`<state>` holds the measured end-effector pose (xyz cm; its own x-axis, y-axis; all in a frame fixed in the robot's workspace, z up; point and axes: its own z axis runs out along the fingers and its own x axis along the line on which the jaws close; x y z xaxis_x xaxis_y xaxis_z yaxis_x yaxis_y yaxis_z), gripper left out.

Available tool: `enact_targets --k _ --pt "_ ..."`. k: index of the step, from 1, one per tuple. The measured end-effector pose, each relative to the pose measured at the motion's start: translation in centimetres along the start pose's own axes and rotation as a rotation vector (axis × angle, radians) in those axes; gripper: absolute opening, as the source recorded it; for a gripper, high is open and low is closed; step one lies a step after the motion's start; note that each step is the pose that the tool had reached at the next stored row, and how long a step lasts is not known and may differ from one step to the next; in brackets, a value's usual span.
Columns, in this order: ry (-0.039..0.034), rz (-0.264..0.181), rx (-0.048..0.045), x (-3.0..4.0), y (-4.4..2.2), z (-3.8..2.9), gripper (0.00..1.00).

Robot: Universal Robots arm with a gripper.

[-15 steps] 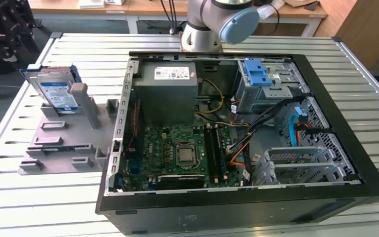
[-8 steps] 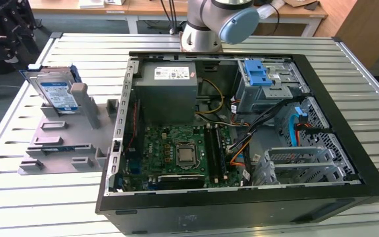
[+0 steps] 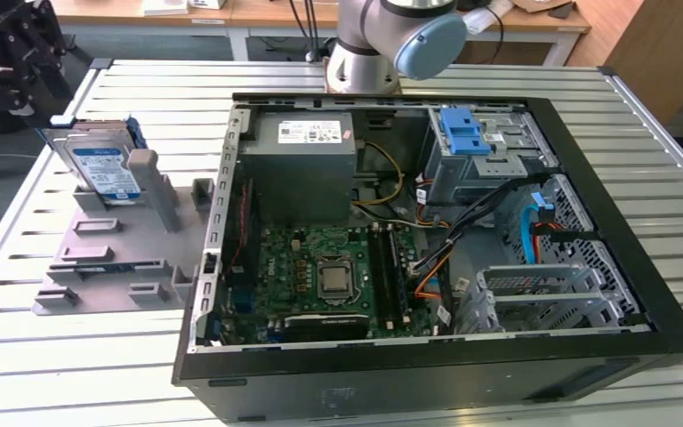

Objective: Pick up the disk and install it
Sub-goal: 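Pick up the disk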

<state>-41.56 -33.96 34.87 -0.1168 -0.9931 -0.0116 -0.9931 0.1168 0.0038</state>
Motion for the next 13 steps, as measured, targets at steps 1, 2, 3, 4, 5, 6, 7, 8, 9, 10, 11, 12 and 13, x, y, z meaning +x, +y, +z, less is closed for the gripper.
enact_targets --k 1,2,3,4,5,6,7,8,9,10,11,12,13 --pt "0.0001 0.000 0.0000 -0.01 0.03 0.09 0.59" --pt "0.0009 0.000 0.0000 -0.01 0.07 0.18 0.59" --pt "0.0021 0.000 0.0003 -0.02 0.12 0.27 0.59" --pt "0.0035 0.000 0.0006 -0.02 0.16 0.35 0.59" --pt "0.0048 0.000 0.0009 -0.04 0.19 0.42 0.59" --pt "0.0058 0.000 0.0010 -0.08 0.22 0.49 0.59" --pt "0.0060 0.000 0.0010 -0.14 0.24 0.55 0.59" --pt "0.0065 0.000 0.0011 -0.23 0.26 0.58 0.59" --pt "0.0082 0.000 0.0013 -0.37 0.28 0.63 0.59" --pt "0.0115 0.000 0.0018 -0.53 0.31 0.67 0.59" --pt "0.0136 0.000 0.0022 -0.61 0.37 0.74 0.59" --pt "0.0154 0.000 0.0029 -0.67 0.43 0.83 0.59" --pt "0.0159 0.000 0.0038 -0.69 0.50 0.91 0.59"
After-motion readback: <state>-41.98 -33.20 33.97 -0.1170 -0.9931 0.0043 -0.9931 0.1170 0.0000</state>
